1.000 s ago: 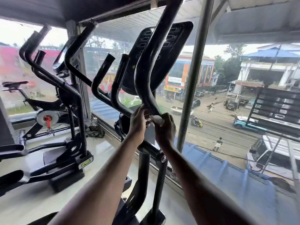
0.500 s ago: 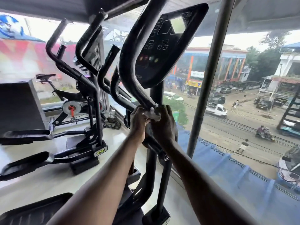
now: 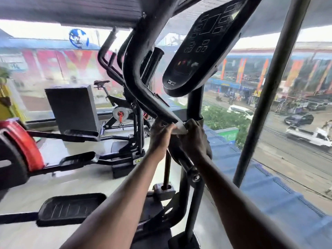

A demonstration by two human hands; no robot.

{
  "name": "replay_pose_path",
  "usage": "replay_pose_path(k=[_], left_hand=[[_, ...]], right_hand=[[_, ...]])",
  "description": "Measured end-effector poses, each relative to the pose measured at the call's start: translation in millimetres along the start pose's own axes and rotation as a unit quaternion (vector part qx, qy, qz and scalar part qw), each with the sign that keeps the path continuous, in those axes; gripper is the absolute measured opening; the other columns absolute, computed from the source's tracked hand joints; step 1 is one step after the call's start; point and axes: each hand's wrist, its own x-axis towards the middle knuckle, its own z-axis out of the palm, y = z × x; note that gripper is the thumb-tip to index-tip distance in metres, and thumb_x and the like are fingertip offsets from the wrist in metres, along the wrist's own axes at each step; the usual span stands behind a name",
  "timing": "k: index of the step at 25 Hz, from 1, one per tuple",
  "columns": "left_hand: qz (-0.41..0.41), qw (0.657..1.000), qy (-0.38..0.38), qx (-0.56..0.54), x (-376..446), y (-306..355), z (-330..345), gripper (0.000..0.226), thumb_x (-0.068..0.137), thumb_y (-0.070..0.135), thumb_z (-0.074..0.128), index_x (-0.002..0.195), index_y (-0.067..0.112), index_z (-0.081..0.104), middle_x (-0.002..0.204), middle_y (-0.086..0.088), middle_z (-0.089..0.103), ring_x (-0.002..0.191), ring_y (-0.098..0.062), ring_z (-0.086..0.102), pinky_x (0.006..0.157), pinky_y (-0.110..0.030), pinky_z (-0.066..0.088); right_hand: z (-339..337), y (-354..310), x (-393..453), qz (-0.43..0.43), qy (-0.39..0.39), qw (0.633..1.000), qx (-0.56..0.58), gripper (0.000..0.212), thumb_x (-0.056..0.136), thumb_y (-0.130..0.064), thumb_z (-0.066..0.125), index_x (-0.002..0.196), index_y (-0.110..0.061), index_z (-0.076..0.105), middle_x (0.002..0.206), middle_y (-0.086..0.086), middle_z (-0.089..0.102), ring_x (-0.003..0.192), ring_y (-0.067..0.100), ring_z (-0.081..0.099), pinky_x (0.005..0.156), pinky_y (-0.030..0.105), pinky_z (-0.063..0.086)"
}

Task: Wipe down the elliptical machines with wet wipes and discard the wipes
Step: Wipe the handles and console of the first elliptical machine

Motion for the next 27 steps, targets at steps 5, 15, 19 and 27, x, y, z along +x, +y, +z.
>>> replay_pose_path(k=[5, 15, 19, 27], left_hand=[[0.007, 0.999, 0.037, 0.039, 6, -8, 11, 0.035, 0.064, 0.024, 0.064, 0.099, 0.025, 0.062, 0.093, -0.004, 0.070, 0.089, -0.027, 0.067, 0.084, -0.052, 0.055], [0.053, 0.984, 0.164, 0.047, 10, -28, 38, 0.027, 0.072, 0.032, 0.054, 0.088, 0.011, 0.057, 0.080, -0.006, 0.061, 0.077, -0.023, 0.056, 0.069, -0.041, 0.046], [0.073, 0.961, 0.251, 0.085, 1, -29, 49, 0.020, 0.073, 0.032, 0.052, 0.082, 0.016, 0.060, 0.084, -0.004, 0.063, 0.083, -0.023, 0.062, 0.073, -0.041, 0.052], [0.012, 0.954, 0.299, 0.030, 0, -22, 58, 0.028, 0.087, 0.041, 0.047, 0.090, 0.019, 0.064, 0.097, -0.014, 0.070, 0.093, -0.028, 0.068, 0.079, -0.038, 0.056]], right_hand=[[-12, 13, 21, 0.024, -0.012, 0.999, 0.046, 0.036, 0.080, -0.012, 0.063, 0.115, -0.018, 0.066, 0.114, 0.007, 0.065, 0.104, 0.027, 0.061, 0.078, 0.028, 0.042], [7, 22, 31, -0.134, -0.065, 0.964, 0.221, 0.031, 0.088, -0.016, 0.055, 0.116, -0.019, 0.068, 0.102, 0.001, 0.057, 0.094, 0.020, 0.061, 0.082, 0.022, 0.044], [5, 60, 29, -0.223, -0.048, 0.939, 0.256, 0.035, 0.083, -0.015, 0.053, 0.114, -0.017, 0.069, 0.094, 0.000, 0.051, 0.085, 0.021, 0.057, 0.077, 0.021, 0.041], [6, 65, 32, -0.301, -0.109, 0.903, 0.288, 0.050, 0.077, 0.005, 0.062, 0.125, -0.009, 0.062, 0.120, 0.006, 0.060, 0.111, 0.021, 0.058, 0.095, 0.033, 0.048]])
